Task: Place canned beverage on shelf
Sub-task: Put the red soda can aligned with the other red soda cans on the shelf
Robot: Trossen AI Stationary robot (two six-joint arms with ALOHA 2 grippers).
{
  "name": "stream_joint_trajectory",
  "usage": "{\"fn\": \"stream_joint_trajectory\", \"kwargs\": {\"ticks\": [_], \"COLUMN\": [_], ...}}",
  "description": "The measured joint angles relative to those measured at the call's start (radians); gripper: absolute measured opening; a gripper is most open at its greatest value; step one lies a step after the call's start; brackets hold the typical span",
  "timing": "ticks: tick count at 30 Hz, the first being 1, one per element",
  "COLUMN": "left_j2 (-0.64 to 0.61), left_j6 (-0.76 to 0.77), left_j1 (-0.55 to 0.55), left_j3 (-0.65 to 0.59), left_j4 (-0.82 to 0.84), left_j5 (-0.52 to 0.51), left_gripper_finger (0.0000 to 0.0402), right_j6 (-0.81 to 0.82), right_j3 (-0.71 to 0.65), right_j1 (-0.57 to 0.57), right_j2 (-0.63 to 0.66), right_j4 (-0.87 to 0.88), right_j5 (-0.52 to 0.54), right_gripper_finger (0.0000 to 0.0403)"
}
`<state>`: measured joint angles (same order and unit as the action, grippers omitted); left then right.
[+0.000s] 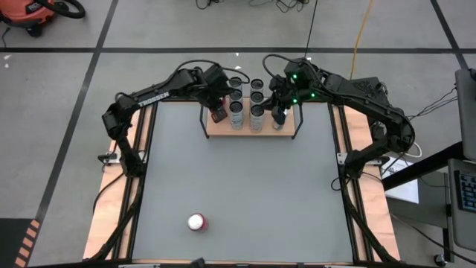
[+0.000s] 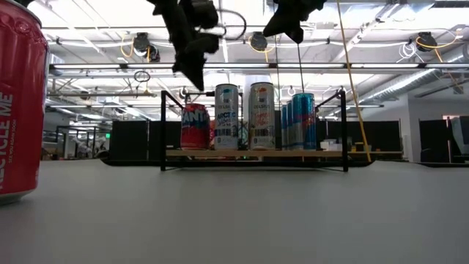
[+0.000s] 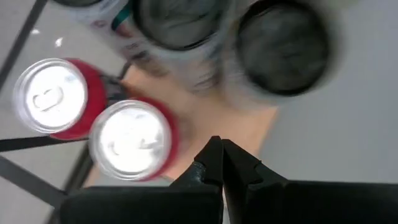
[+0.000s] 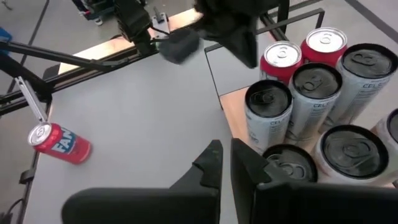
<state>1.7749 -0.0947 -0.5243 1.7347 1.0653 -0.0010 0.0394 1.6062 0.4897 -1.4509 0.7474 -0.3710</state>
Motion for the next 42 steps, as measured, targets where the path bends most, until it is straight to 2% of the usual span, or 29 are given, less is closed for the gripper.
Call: {"fn": "stream_joint_trajectory", "kwargs": {"ticks": [4, 7, 17, 24, 28, 34, 42], "left_j2": [-0.053, -0.086, -0.179, -0.214, -0.259, -0.334, -0.352], "left_j6": [0.114, 0.193, 0.401, 0.539, 0.608, 0.805, 1.042], "left_j1": [0.058, 0.127, 0.406, 0.534, 0.612, 0.723, 0.842], "left_j3": [0.003, 0.003, 0.003, -0.001, -0.047, -0.145, -0.172], "left_j4": [0.011, 0.051, 0.13, 0.269, 0.291, 0.293, 0.29], "left_j5": [0.075, 0.091, 0.096, 0.072, 0.071, 0.051, 0.027], "left_gripper_finger": [0.0, 0.0, 0.0, 0.0006, 0.0047, 0.0153, 0.0271], "right_j6": [0.011, 0.029, 0.072, 0.082, 0.114, 0.163, 0.07], "right_j3": [0.0, 0.0, 0.0, 0.0, 0.0, 0.001, 0.001], "right_j1": [-0.008, -0.015, -0.077, -0.141, -0.172, -0.213, -0.23], "right_j2": [0.0, 0.0, 0.0, 0.0, 0.0, 0.007, 0.036], "right_j4": [0.014, 0.032, 0.119, 0.18, 0.185, 0.189, 0.279], "right_j5": [0.0, 0.0, 0.002, 0.003, 0.002, 0.003, 0.003], "right_gripper_finger": [0.0, 0.0, 0.0, 0.0, 0.0, 0.0, 0.0]}}
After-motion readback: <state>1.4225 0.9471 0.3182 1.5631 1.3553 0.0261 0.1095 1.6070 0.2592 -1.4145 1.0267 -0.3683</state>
